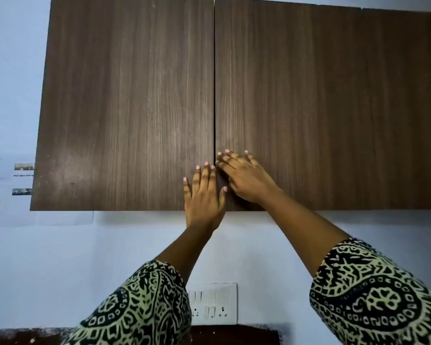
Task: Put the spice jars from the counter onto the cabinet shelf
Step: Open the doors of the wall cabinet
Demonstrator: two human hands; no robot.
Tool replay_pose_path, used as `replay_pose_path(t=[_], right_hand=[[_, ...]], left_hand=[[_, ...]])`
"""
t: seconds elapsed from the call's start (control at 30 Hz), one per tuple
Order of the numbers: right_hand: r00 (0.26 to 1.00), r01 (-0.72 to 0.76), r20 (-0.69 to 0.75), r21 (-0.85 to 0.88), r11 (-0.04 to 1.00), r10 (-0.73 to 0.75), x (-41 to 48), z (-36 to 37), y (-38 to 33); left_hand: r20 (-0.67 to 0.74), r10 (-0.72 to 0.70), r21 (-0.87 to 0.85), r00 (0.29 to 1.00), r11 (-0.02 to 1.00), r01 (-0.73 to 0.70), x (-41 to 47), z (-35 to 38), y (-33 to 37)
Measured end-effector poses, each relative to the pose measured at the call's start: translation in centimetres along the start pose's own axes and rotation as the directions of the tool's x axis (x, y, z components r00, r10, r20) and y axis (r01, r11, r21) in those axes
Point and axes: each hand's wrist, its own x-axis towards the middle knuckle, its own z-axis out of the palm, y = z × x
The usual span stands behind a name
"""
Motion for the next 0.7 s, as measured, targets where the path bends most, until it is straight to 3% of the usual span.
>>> replay_pose_path(t=[0.17,0.33,0.5,0.7], right_hand=[[0.983,0.177,0.001,-0.224,0.958,-0.181,3.2,1.5,2.4],[0.948,0.309,0.054,-0.387,0.869,-0.313,4.6,1.8,3.7],[0.900,0.413,0.043,-0.401,0.818,-0.433,5.4,1.4,4.3],[0.872,0.452,0.050,-0.460,0.764,-0.486,5.1,-0.6,3.8]], left_hand=[[-0.081,-0.050,-0.065,0.995,0.997,0.045,1.0,2.8,-0.8],[-0.136,0.078,0.039,0.988,0.997,-0.074,1.3,4.2,-3.8],[-0.152,0.197,0.181,0.968,0.969,-0.169,1.9,5.1,-6.4],[-0.130,0.214,0.219,0.968,0.958,-0.182,2.0,4.8,-6.5]])
